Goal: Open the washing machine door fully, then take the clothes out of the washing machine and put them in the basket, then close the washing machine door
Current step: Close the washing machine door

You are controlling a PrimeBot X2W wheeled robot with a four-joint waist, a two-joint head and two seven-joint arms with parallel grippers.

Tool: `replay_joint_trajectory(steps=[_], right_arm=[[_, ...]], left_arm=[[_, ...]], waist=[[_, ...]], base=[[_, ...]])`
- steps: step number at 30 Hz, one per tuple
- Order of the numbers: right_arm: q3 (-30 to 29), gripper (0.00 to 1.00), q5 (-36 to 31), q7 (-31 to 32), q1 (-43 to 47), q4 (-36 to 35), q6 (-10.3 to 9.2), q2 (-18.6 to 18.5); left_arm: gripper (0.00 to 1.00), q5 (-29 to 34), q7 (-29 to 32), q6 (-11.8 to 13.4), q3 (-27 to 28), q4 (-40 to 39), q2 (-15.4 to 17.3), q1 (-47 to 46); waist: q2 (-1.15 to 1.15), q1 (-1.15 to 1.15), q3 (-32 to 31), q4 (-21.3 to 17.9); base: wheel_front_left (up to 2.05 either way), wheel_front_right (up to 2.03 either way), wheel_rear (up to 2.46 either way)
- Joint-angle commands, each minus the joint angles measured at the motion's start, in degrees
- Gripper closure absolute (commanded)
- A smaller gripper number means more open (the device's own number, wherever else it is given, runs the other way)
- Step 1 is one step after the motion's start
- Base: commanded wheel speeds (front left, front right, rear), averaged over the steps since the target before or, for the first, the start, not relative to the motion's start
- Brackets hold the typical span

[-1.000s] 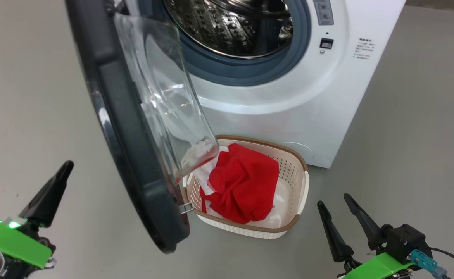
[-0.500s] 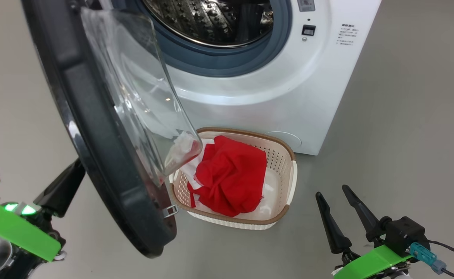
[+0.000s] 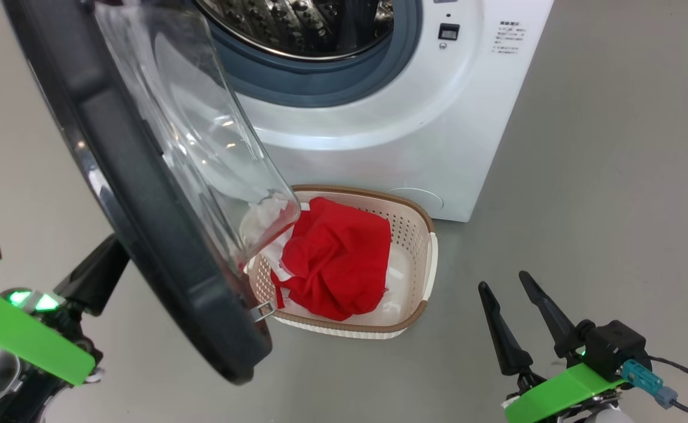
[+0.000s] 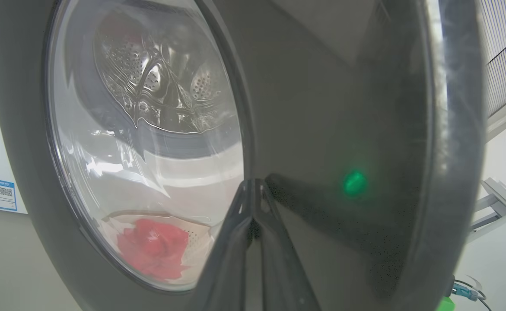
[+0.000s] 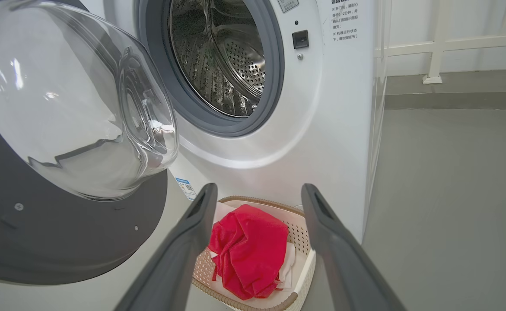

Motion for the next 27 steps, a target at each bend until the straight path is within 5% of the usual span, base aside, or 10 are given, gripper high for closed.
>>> replay_joint_trajectory(steps=[1,27], right_arm=[[1.2,0.0,-0.5,-0.4,-2.1,-1.6,0.26,0.1],[1.7,0.0,2.9,-0.4,-6.0,-3.7,0.26,0.2]], left_arm=[[1.0,-0.1,-0.6,-0.4,2.2,-2.1,2.3,-3.6],[1.0,1.7,-2.1,-0.4,-7.8,4.3,-0.9,-21.0]], waist=[[0.0,0.0,0.3,-0.3],[0.0,0.0,7.5,-10.3]], base=[[0.0,0.0,0.0],[0.0,0.0,0.0]])
